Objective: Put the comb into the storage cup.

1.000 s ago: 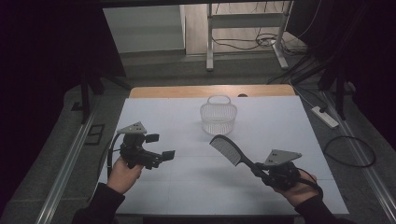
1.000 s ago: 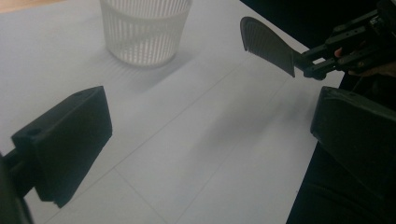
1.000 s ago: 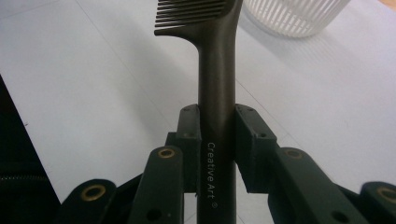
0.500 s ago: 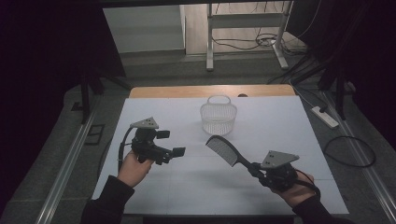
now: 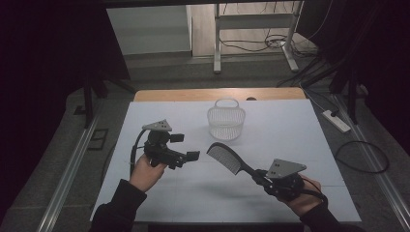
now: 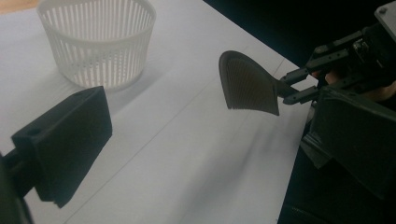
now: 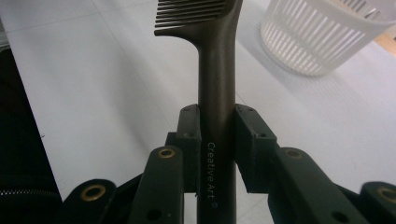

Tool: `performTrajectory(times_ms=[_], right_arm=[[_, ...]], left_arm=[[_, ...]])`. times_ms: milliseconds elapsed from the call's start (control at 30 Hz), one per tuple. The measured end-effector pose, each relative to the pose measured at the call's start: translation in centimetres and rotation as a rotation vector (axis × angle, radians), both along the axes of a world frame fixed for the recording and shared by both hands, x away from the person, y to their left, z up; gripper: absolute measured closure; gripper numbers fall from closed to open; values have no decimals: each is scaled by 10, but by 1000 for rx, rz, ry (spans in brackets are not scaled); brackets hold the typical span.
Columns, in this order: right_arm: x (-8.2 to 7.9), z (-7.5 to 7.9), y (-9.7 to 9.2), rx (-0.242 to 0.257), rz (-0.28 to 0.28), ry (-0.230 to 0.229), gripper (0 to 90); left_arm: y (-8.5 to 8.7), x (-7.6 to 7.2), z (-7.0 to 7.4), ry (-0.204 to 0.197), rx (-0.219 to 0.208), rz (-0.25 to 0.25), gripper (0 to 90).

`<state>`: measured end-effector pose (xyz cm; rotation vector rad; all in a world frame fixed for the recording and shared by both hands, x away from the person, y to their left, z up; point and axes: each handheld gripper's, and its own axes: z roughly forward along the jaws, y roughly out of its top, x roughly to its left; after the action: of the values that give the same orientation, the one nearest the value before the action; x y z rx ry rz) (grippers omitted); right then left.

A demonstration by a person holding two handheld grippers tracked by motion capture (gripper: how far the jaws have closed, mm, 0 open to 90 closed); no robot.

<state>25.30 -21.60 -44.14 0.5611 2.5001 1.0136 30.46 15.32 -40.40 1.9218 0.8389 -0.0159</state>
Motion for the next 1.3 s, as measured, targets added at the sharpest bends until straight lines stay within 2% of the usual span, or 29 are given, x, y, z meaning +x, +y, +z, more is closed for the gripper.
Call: performTrajectory(times_ms=[100,300,867,1300], right_arm=[[-2,0,3,3,21,-17,720],[-5,-1,8,1,56,-25,720],[-16,0,25,48,158,-51,721],[-18,0,28,52,180,-70,720]], left_arm=[[0,1,-1,20,-11,9,0],[-4,2,-5,49,2,1,0],[-12,6,-10,128,-39,-48,0],[-21,7,-12,184,-62,-104,0]])
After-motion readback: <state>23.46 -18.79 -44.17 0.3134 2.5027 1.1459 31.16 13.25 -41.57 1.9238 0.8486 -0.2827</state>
